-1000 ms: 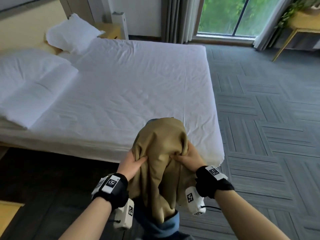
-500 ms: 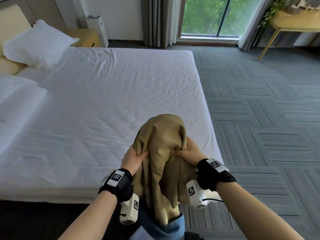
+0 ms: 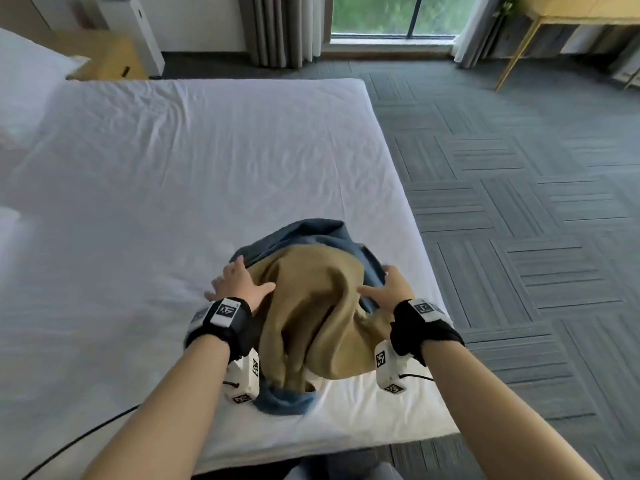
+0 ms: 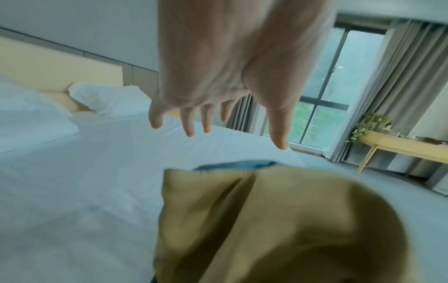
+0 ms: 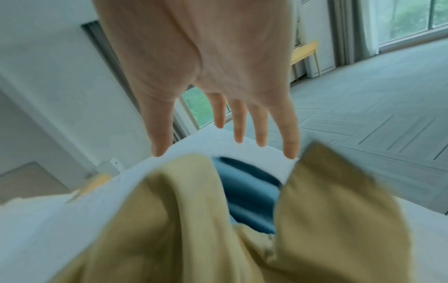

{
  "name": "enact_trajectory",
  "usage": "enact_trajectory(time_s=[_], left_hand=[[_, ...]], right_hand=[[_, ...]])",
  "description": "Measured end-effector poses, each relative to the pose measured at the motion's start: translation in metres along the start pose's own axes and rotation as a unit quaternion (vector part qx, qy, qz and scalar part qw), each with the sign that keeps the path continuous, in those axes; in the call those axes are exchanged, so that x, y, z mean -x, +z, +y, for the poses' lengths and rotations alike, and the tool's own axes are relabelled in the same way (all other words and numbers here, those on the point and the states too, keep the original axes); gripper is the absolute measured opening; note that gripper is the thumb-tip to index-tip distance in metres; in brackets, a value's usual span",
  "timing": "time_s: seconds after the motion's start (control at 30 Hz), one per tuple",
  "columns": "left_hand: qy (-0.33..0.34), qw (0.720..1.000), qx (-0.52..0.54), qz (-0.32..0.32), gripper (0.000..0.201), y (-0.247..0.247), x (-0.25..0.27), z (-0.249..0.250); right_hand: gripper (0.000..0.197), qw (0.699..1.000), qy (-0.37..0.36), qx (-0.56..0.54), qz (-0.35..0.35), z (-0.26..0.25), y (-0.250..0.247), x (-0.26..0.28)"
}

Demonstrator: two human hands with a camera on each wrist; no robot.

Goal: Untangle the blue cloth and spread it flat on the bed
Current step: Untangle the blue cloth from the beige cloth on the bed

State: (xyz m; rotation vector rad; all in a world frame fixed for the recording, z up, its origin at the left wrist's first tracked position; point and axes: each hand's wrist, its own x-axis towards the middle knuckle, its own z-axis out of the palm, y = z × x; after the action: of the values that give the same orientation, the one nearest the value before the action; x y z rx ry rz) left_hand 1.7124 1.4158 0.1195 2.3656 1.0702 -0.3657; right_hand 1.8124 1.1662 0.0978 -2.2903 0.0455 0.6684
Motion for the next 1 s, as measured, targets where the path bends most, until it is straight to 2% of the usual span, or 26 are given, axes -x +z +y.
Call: enact_trajectory(time_s=[0.13,0.23,0.4,0.53,0.73,0.83,0.93,1.0], left_hand=[[-0.017,0.997,-0.021,-0.076,0.081,0.035,0.006,-0.028],[-0.034,0.992,-0.017,-0.118,0.076,0.060,0.010,-0.045],[-0.075,0.989,0.010,-0.127,0.069,0.115,0.013,-0.076],[-0.107,0.985,0.030,-0.134,0.081,0.174,0.023,-0.103],[-0.168,0.974,0.125,-0.084,0.106,0.233,0.022,-0.124],[-0.192,0.966,0.164,-0.061,0.118,0.252,0.011,-0.125],[-0.210,0.954,0.208,-0.044,0.126,0.273,-0.004,-0.123],[-0.221,0.946,0.235,-0.032,0.127,0.288,-0.012,-0.126]], right_hand=[[0.075,0.995,0.028,0.053,-0.083,0.024,0.021,-0.012],[0.073,0.990,0.046,0.078,-0.107,0.038,0.036,-0.017],[0.069,0.986,0.044,0.092,-0.134,0.072,0.070,-0.037],[0.070,0.987,0.038,0.074,-0.136,0.108,0.097,-0.054],[0.077,0.993,-0.016,0.039,-0.110,0.131,0.117,-0.092],[0.069,0.994,-0.037,-0.026,-0.102,0.131,0.126,-0.120],[0.091,0.992,-0.043,-0.059,-0.104,0.131,0.139,-0.144],[0.093,0.990,-0.044,-0.069,-0.118,0.132,0.148,-0.152]])
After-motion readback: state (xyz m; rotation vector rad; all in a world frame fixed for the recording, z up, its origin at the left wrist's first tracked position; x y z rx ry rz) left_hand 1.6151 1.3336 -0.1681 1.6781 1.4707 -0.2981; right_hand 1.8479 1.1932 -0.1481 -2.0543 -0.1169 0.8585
